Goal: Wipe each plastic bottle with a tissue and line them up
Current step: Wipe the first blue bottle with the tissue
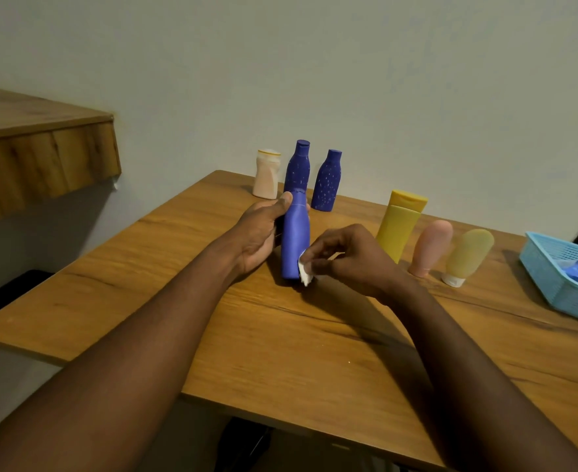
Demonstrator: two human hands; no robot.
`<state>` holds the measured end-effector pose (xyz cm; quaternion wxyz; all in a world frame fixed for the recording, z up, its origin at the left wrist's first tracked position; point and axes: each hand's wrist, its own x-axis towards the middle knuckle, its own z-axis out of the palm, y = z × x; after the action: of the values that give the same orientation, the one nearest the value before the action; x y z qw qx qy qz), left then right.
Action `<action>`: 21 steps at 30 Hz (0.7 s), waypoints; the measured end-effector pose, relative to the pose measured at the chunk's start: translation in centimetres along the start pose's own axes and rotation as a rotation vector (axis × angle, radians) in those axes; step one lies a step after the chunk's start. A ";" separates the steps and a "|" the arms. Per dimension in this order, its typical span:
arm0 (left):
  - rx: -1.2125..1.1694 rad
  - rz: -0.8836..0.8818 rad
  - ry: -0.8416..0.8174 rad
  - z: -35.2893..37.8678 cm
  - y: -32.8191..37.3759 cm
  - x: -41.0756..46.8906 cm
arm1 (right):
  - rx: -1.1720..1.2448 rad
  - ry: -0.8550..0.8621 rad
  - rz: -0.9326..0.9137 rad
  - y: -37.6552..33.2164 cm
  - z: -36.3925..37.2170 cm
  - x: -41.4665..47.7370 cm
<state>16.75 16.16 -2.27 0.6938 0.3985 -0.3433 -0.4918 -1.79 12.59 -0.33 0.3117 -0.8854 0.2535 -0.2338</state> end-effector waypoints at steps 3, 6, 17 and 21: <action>0.038 -0.023 -0.047 0.3 -0.1 -0.4 | -0.033 0.300 -0.088 0.4 0.2 0.5; 0.072 -0.060 -0.116 0.7 -0.2 -1.0 | 0.001 0.534 -0.124 0.2 0.4 0.9; 0.067 -0.089 -0.124 0.8 0.0 -1.3 | -0.010 0.161 -0.124 -0.5 0.4 0.2; 0.082 -0.049 -0.069 0.7 -0.2 -0.8 | 0.089 -0.174 -0.044 -1.1 -0.6 -0.3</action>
<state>15.88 16.75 -2.20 0.6525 0.4176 -0.3771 -0.5076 -2.05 13.24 0.70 0.3663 -0.8930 0.1952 -0.1738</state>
